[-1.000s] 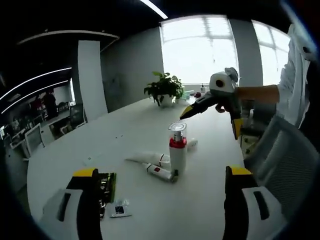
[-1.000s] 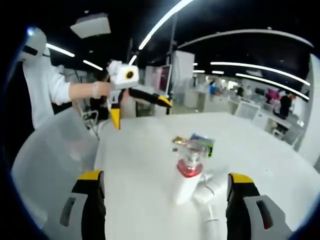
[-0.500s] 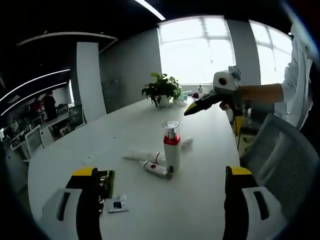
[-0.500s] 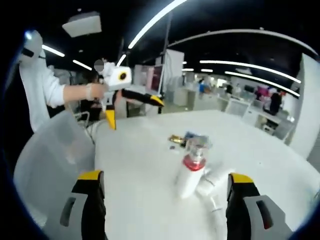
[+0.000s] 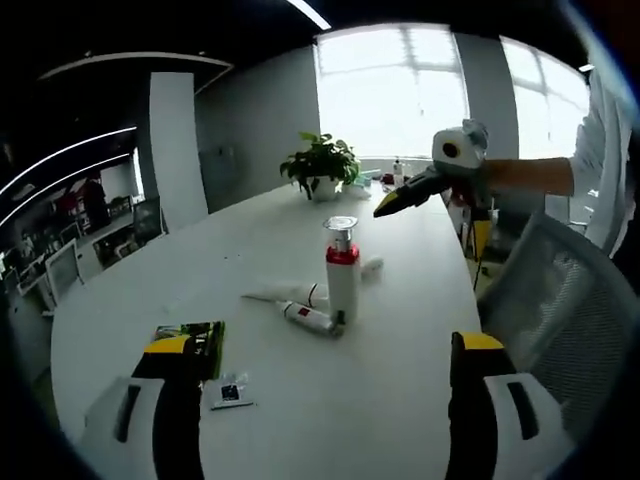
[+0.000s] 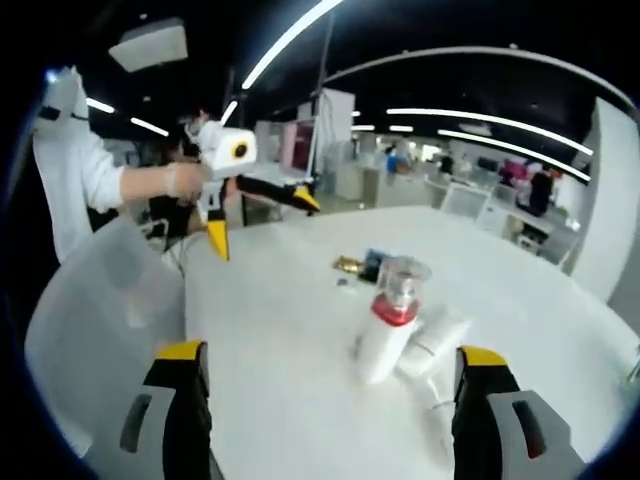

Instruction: Arrange the skincare products in the storage area until every visible bottle or jar stands upright without overlapping.

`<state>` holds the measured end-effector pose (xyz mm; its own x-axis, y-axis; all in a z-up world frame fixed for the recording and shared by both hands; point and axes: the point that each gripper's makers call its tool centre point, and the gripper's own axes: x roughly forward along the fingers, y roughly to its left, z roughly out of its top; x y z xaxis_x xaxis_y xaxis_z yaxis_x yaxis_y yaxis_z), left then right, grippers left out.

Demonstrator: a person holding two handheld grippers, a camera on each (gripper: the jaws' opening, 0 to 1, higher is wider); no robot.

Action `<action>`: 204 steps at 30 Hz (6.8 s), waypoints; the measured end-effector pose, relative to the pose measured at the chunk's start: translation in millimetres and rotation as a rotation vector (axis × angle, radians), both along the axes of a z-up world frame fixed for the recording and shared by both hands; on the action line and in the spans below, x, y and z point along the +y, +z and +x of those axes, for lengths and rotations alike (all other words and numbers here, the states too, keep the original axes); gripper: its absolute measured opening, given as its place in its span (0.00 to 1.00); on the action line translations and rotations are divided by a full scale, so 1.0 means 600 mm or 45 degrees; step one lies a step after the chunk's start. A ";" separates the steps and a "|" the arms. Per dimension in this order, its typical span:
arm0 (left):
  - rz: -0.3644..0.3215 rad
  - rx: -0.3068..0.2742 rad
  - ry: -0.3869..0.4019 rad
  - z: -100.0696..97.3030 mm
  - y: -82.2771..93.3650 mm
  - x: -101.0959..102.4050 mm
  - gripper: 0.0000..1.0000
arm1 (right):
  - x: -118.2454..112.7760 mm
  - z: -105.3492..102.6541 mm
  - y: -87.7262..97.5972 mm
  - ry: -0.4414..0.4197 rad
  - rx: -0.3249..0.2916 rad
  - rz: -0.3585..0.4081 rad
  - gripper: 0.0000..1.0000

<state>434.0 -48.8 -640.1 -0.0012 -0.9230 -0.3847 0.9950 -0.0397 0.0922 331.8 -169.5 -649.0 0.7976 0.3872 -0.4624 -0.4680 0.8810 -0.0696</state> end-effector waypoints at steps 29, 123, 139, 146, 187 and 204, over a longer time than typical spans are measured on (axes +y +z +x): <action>0.005 0.021 0.209 0.027 0.008 -0.060 0.99 | -0.141 0.075 -0.032 0.101 0.037 -0.112 0.91; -0.089 0.111 0.309 0.047 -0.011 -0.058 0.99 | -0.176 0.290 -0.237 -0.278 0.637 -0.188 0.31; -0.057 0.172 0.332 0.051 -0.034 -0.055 0.99 | -0.176 0.294 -0.230 -0.251 0.615 0.021 0.23; -0.097 0.293 0.354 0.059 -0.049 -0.060 0.97 | -0.178 0.297 -0.225 -0.283 0.615 0.205 0.22; -0.457 1.065 0.696 0.197 -0.089 -0.226 0.62 | -0.153 0.295 -0.152 -0.275 0.478 1.111 0.22; -0.481 1.166 0.730 0.205 -0.084 -0.270 0.45 | -0.102 0.297 -0.115 -0.045 0.369 0.854 0.22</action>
